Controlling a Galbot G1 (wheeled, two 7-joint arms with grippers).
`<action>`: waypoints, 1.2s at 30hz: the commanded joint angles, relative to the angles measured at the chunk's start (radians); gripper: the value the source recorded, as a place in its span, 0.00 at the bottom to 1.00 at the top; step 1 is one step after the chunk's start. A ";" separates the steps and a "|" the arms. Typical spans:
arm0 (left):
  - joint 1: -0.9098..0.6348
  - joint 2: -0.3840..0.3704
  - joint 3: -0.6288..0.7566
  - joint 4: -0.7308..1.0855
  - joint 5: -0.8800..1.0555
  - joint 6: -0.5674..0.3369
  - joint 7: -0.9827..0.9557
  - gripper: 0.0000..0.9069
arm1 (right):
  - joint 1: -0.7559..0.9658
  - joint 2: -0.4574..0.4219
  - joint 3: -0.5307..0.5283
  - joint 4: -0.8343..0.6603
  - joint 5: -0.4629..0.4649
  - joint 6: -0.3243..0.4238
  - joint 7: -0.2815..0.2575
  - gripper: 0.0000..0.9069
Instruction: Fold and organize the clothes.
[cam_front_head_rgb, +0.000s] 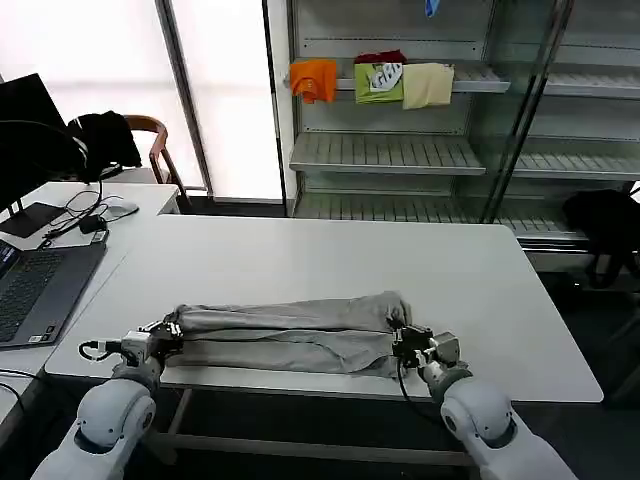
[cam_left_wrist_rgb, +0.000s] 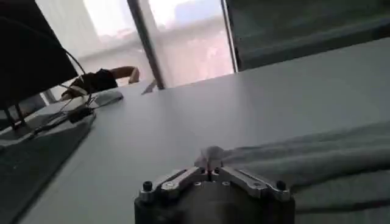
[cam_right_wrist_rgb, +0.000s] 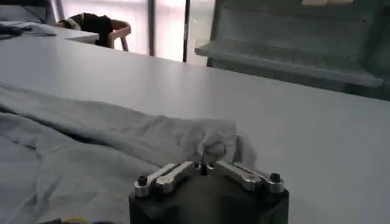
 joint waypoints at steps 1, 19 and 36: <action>0.016 0.048 -0.003 -0.009 0.058 0.000 0.022 1.00 | -0.009 0.009 0.000 0.047 0.015 -0.022 0.127 1.00; 0.218 0.062 -0.192 -0.257 -0.097 -0.039 -0.002 1.00 | -0.170 -0.056 0.165 0.239 -0.019 0.175 0.057 1.00; 0.153 -0.114 -0.123 -0.086 -0.252 -0.152 -0.042 1.00 | -0.381 0.029 0.407 0.287 -0.117 0.383 0.014 1.00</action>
